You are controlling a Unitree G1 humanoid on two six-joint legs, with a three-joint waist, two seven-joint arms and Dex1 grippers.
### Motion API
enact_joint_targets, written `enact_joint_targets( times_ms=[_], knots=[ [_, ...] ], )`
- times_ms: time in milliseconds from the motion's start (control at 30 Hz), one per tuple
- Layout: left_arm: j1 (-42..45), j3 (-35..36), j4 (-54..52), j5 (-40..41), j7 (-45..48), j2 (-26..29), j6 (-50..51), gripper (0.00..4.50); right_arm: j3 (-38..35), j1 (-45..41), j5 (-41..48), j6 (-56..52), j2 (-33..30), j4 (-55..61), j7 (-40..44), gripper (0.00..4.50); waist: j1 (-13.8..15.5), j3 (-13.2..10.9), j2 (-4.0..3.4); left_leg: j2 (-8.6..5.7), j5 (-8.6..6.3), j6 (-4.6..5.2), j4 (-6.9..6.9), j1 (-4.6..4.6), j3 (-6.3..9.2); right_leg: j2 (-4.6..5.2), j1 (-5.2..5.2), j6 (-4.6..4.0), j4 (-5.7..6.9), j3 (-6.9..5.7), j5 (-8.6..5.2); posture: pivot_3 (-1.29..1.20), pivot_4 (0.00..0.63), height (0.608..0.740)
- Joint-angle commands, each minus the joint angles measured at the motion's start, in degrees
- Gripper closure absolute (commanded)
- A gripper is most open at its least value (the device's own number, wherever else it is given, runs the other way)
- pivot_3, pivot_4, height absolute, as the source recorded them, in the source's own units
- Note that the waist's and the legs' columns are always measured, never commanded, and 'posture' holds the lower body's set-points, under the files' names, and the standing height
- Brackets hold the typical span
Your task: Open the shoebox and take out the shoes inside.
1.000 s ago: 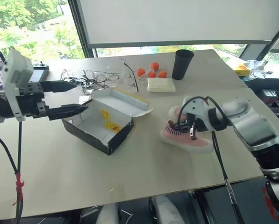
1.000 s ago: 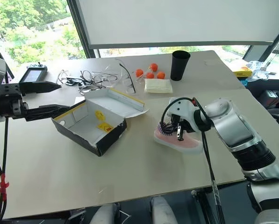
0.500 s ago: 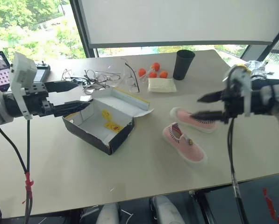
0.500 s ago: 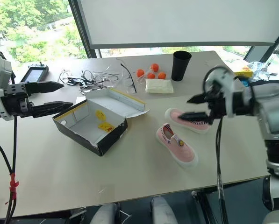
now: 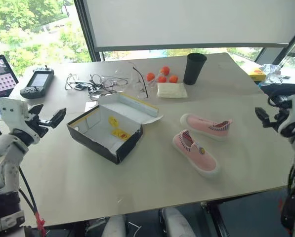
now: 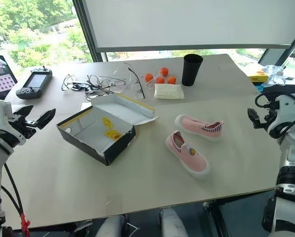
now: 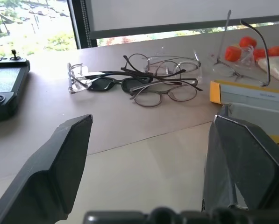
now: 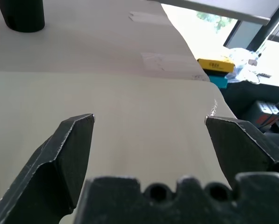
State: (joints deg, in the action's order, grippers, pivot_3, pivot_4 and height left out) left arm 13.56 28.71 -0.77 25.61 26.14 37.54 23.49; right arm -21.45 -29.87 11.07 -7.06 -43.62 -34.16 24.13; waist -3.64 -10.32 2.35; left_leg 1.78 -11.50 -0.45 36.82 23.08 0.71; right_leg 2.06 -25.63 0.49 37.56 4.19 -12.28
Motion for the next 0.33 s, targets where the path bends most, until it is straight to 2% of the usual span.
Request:
enact_joint_targets(
  times_ms=[33,200,333],
  knots=[
    [-3.93,-0.66,-1.99,-6.45,-6.50,-3.54,-6.41,0.00,-1.36,4.66,-0.62,4.60,3.29,5.53,-4.54,0.02,-0.12,0.03,0.02,0.01,-0.01,0.01,-0.04,-0.17,0.00,0.00,0.22,0.01,-0.12,-0.01,-0.01,0.00,0.150,0.740],
    [-9.02,-2.49,-4.62,-8.24,-9.96,-11.10,-10.27,0.00,1.17,8.93,-0.70,4.43,9.40,7.47,-5.12,0.02,-0.25,0.04,0.03,-0.01,-0.05,0.04,-0.07,-0.68,-0.02,0.03,0.93,0.13,-0.55,0.00,0.03,0.00,0.150,0.740],
    [-11.64,-4.36,-3.55,-9.46,-9.72,-13.43,-12.15,0.00,1.49,10.21,-0.73,3.92,11.73,7.81,-6.20,0.02,-0.20,0.04,0.03,-0.01,-0.06,0.03,-0.07,-1.04,-0.01,0.03,1.37,0.50,-0.63,-0.02,-0.19,0.00,0.150,0.740]
  ],
)
